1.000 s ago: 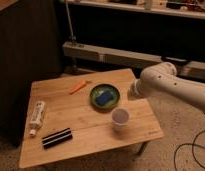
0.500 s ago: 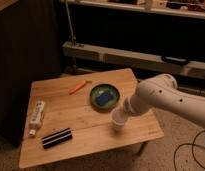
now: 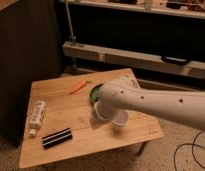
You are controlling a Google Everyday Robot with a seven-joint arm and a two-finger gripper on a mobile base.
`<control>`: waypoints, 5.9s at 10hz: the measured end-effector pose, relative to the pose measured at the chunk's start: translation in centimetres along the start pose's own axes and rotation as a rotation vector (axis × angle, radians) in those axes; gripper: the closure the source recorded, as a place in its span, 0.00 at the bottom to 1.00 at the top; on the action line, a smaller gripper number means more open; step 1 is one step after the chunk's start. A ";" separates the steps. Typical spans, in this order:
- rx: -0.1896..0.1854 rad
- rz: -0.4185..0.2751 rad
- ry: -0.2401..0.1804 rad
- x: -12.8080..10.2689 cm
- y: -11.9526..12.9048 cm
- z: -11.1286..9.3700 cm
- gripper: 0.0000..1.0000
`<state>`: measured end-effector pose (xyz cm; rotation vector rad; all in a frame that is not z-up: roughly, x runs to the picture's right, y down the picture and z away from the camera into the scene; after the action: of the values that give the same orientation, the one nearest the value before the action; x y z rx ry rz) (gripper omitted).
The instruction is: Move the arm in a circular motion
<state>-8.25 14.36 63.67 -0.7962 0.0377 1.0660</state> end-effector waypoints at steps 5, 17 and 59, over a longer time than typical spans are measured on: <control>-0.023 -0.072 -0.045 -12.7 0.1 2.0 1.00; 0.226 0.389 -0.222 -12.5 -26.6 -3.2 1.00; 0.242 0.260 -0.217 1.9 -15.7 -5.4 1.00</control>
<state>6.96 8.82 67.92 -0.4615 0.0860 1.3610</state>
